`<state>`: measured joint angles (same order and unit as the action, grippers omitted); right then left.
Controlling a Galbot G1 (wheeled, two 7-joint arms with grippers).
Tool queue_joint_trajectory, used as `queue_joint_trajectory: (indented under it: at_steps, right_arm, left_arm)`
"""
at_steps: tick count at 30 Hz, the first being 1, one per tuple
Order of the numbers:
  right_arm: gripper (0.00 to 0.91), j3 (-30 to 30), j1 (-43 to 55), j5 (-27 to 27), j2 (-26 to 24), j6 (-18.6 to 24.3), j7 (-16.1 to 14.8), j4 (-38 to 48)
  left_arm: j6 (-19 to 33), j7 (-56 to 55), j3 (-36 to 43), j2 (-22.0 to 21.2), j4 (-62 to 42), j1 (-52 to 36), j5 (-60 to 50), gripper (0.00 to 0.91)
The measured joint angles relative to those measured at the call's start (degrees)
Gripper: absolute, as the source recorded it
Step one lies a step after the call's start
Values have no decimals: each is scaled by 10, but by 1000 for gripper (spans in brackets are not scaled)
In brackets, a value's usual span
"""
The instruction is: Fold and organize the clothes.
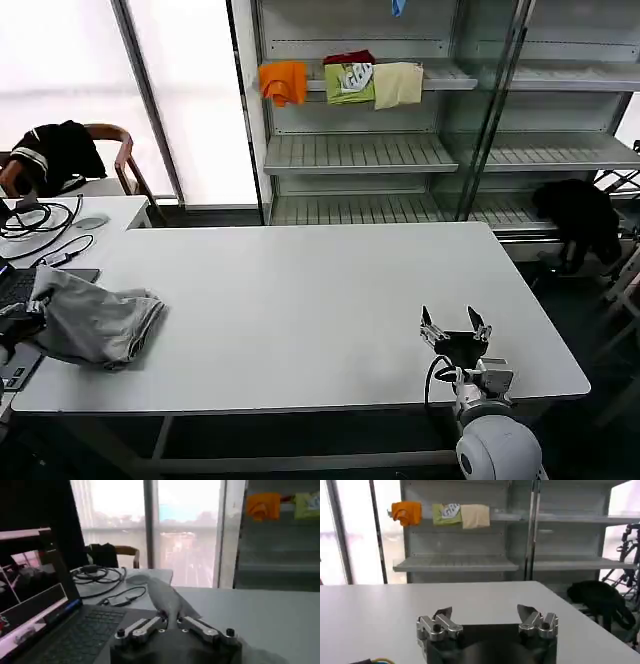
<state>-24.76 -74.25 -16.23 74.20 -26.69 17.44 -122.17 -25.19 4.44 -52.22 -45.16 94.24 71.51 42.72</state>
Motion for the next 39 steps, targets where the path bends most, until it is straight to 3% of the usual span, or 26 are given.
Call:
queue_joint_trajectory:
  at_steps: [6,14,27,28,39]
  right_arm:
    - [907,-5,-4,4,5,0,1,3]
    - [907,-13,-15,13,12,-1,1,2]
    - [907,-9,-17,33,28,-5,-1,15]
    - [907,-8,-16,35,29,-6,-1,16]
    - [907,6,3,45,42,-16,-3,33]
  left_arm:
    - [-19,-22,56,-26,92,23,-16,10]
    - [-50,-83,202,-54,222,-9,-31,20]
    - [-65,-134,408,-128,222,-120,-46,20]
    - [-65,-135,419,-137,216,-126,-46,887]
    - [-49,-137,500,-237,143,-182,-60,907]
